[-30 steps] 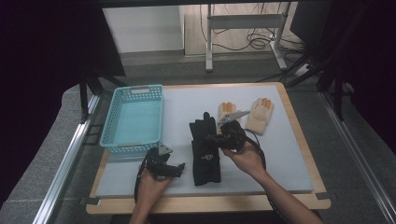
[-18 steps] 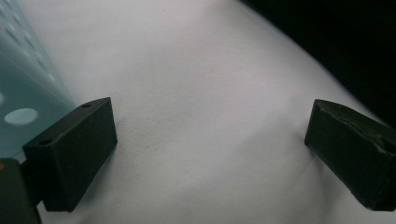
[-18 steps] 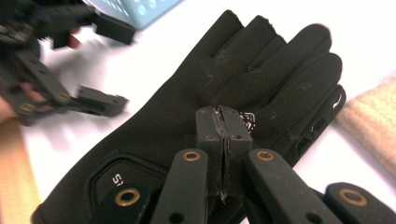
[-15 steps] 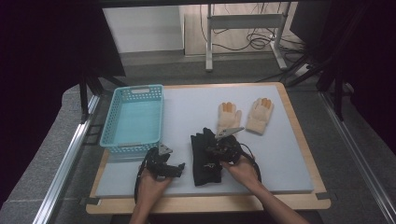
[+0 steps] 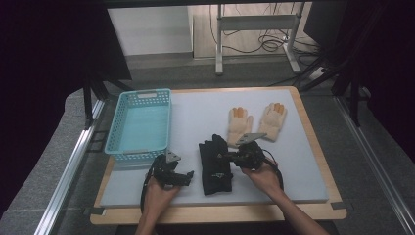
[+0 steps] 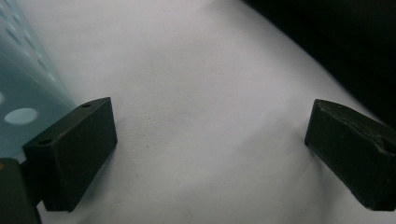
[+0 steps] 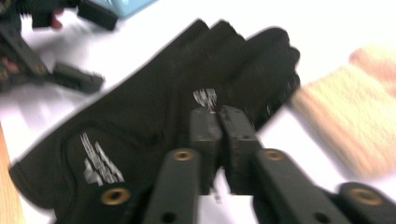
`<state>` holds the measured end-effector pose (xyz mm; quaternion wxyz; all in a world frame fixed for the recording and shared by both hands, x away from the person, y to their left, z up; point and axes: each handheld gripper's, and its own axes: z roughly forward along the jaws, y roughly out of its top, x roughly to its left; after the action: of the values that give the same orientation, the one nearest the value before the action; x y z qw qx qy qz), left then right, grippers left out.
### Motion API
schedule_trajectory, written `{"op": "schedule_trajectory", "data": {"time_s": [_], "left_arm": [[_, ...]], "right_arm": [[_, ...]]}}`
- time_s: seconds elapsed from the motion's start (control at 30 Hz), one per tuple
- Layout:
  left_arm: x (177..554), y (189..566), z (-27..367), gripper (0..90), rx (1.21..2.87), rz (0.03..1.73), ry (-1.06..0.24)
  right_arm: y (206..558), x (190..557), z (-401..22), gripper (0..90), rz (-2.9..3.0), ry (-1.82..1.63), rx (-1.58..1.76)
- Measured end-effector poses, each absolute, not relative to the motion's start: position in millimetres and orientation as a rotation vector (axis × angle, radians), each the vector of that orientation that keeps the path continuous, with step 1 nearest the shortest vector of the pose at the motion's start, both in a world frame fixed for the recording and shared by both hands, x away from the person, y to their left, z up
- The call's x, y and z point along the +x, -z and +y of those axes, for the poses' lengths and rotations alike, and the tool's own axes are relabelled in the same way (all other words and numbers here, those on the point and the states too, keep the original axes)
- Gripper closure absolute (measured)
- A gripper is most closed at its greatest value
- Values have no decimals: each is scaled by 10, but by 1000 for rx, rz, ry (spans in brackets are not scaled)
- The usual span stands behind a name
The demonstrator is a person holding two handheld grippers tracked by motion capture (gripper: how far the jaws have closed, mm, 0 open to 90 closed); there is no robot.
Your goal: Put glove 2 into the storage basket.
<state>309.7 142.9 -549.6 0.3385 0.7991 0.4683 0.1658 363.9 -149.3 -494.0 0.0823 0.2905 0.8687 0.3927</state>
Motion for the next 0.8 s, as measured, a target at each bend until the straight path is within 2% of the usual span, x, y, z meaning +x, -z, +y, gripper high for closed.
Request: {"op": "schedule_trajectory", "data": {"time_s": [0.03,0.33,0.8], "left_arm": [[3095,5496,1429,27,2078,1223,-429],[3059,5486,1591,38,2075,1257,-454],[3005,5518,1943,15,2051,1306,-482]], "right_arm": [[4962,3635,-1533,885,2603,-1167,858],[5180,3480,-1717,889,2673,-1154,841],[5298,3382,-1452,888,2730,-1162,762]]}}
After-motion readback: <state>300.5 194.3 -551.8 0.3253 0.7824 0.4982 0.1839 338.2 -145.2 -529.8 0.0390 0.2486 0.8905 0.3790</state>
